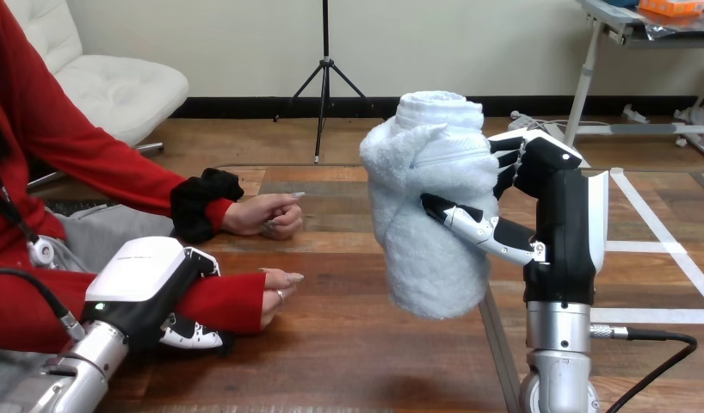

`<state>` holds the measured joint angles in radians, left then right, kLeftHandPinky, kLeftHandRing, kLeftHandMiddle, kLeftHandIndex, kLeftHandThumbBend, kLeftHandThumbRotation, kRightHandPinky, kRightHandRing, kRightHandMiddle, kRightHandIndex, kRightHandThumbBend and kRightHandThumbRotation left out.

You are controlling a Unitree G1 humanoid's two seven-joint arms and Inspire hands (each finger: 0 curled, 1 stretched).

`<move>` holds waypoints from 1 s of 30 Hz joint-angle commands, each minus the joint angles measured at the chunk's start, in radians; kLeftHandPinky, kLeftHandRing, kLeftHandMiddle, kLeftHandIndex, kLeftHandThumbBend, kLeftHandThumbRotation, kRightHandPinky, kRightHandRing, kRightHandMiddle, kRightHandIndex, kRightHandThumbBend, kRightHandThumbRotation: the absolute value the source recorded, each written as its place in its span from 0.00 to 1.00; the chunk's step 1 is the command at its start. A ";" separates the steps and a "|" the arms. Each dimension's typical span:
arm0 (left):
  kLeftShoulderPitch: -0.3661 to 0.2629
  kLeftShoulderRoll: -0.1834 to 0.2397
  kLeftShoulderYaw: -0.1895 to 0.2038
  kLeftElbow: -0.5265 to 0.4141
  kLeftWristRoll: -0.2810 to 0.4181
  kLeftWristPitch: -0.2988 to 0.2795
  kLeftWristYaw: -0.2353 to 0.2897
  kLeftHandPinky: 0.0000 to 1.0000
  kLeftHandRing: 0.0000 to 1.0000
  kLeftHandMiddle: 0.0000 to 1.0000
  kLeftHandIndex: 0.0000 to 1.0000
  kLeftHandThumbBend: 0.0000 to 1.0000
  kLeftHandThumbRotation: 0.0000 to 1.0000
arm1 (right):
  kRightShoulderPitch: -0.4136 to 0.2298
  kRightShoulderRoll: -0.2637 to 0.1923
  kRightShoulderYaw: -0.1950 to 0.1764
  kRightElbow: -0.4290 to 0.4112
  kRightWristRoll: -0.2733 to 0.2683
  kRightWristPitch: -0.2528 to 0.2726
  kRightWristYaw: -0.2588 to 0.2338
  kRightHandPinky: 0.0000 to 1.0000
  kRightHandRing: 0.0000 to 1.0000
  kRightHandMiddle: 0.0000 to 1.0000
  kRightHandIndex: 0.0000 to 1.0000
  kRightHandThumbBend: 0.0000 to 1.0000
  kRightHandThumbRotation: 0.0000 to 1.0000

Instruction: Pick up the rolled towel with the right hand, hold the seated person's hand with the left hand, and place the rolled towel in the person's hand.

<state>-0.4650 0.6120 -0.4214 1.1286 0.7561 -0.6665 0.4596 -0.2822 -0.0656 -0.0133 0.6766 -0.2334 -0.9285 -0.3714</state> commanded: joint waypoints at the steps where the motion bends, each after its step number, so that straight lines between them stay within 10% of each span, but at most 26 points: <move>1: 0.017 0.015 -0.020 -0.029 0.001 -0.010 -0.030 0.27 0.30 0.35 0.36 0.79 0.12 | -0.047 0.016 -0.012 -0.066 0.002 0.000 -0.008 0.18 0.22 0.33 0.39 0.74 0.00; 30: 0.064 0.043 0.023 -0.146 -0.063 -0.066 -0.059 0.27 0.30 0.34 0.35 0.80 0.10 | -0.103 0.001 -0.004 0.073 -0.048 0.012 -0.044 0.20 0.24 0.35 0.40 0.77 0.00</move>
<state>-0.4091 0.6561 -0.4052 1.0439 0.7103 -0.7069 0.4111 -0.2856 -0.0610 -0.0128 0.7199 -0.2691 -0.9128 -0.3968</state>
